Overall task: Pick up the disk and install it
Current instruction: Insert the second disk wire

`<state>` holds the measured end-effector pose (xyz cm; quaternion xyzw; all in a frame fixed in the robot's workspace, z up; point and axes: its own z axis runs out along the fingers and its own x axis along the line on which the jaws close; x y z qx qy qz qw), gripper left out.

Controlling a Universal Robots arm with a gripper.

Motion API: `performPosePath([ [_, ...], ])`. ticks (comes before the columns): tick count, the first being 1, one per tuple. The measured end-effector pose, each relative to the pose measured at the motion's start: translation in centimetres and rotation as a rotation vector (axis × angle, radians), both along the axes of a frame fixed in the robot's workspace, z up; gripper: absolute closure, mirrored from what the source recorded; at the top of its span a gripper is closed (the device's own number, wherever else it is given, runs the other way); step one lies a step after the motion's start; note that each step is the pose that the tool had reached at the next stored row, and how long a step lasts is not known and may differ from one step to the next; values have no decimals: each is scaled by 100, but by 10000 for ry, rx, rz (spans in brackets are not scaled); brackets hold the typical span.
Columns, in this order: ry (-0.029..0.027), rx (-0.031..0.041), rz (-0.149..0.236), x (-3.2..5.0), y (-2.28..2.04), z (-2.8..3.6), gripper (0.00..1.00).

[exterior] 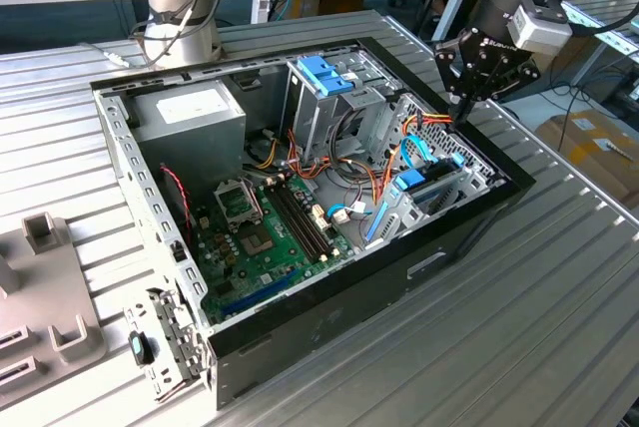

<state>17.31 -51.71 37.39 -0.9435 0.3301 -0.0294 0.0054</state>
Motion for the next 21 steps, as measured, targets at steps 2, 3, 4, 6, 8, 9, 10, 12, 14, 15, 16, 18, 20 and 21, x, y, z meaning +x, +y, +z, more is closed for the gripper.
performPosePath([
  [2, 0, -1, -25, 0, 0, 0, 84],
  [3, 0, 0, -47, 0, 0, 0, 84],
  [4, 0, 0, -47, 0, 0, 0, 84],
  [6, 0, -1, -47, 0, 1, -4, 84],
  [8, 0, -1, -47, 0, 0, -6, 84],
  [9, 0, -1, -47, 0, 0, -6, 84],
  [10, 0, -1, -47, 0, 0, -7, 84],
  [12, 0, -1, -47, 0, 0, -7, 84],
  [14, 0, -1, -47, 0, 0, -8, 84],
  [15, 0, 0, -47, 0, 0, -8, 84],
  [16, 0, 0, -47, 0, 0, -9, 84],
  [18, 0, 0, -90, 0, 0, -11, 84],
  [20, 0, 0, -373, 0, 0, -15, 84],
  [21, 0, 0, -492, 0, 0, -16, 84],
])
